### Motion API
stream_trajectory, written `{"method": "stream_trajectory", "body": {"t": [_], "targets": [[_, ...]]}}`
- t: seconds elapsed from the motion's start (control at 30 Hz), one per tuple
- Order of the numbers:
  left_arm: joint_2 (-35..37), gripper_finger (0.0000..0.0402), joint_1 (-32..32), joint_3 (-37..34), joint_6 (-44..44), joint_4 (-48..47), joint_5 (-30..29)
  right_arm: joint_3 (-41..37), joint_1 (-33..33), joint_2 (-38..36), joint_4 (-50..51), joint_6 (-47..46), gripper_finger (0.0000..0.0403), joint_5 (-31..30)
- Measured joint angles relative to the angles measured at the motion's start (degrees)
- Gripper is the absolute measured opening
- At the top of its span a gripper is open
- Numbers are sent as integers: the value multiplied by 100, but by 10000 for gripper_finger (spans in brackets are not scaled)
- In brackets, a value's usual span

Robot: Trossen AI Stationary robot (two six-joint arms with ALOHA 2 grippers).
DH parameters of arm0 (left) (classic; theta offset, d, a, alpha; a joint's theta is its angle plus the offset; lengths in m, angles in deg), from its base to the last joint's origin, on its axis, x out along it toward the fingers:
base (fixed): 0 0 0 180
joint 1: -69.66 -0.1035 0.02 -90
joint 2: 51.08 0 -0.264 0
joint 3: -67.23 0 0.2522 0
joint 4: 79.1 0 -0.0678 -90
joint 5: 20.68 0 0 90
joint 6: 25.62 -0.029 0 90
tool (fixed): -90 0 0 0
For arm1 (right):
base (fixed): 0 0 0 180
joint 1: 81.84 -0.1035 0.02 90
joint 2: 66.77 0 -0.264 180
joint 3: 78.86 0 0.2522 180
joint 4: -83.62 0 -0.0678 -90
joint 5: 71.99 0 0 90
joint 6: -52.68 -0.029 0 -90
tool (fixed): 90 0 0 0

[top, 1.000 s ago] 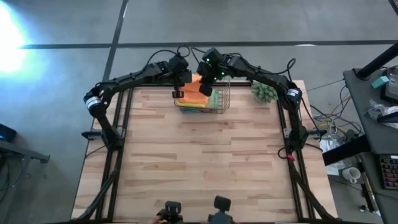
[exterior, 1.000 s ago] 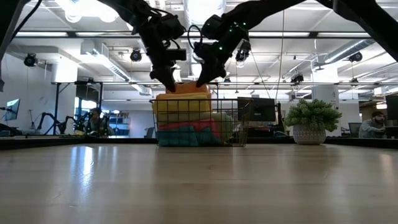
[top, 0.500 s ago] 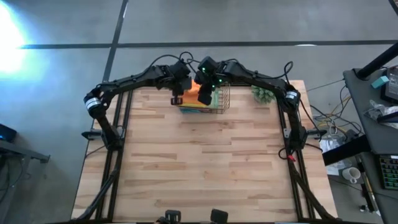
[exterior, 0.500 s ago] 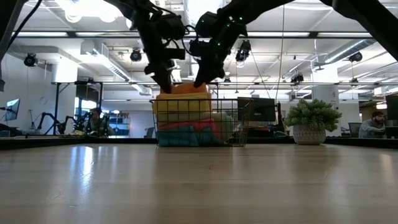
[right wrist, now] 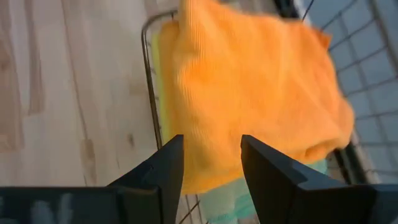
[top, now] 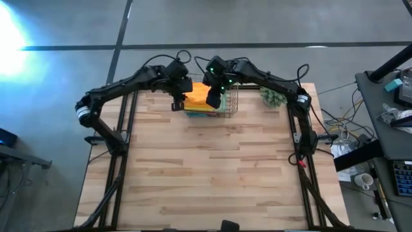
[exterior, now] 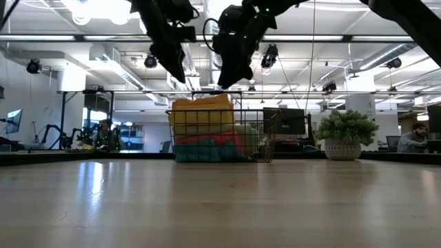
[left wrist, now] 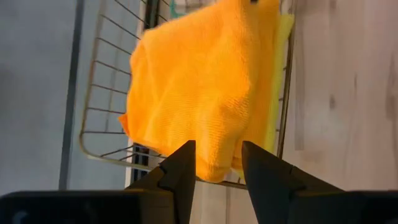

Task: Fold microfiber towels
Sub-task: Put the orange microfiber cloth into the wire basket

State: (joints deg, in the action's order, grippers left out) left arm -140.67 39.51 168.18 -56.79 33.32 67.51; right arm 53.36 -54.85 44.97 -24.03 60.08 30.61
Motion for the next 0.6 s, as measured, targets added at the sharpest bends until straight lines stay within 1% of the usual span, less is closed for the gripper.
{"method": "stream_trajectory", "body": {"t": [0.13,0.27,0.37,0.5,0.6], "targets": [[358,114,-2,-27,405,-5,152,71,3,2,-398,254,145,-55],[790,113,0,-188,891,44,862,-85,50,97,-929,253,135,-59],[1114,113,26,-487,1102,123,1328,-140,61,369,-951,156,127,-63],[1601,113,33,-1083,1318,324,1366,-158,35,671,-921,129,119,-53],[2005,113,26,-1658,1563,609,1360,-156,24,732,-948,-9,113,-38]]}}
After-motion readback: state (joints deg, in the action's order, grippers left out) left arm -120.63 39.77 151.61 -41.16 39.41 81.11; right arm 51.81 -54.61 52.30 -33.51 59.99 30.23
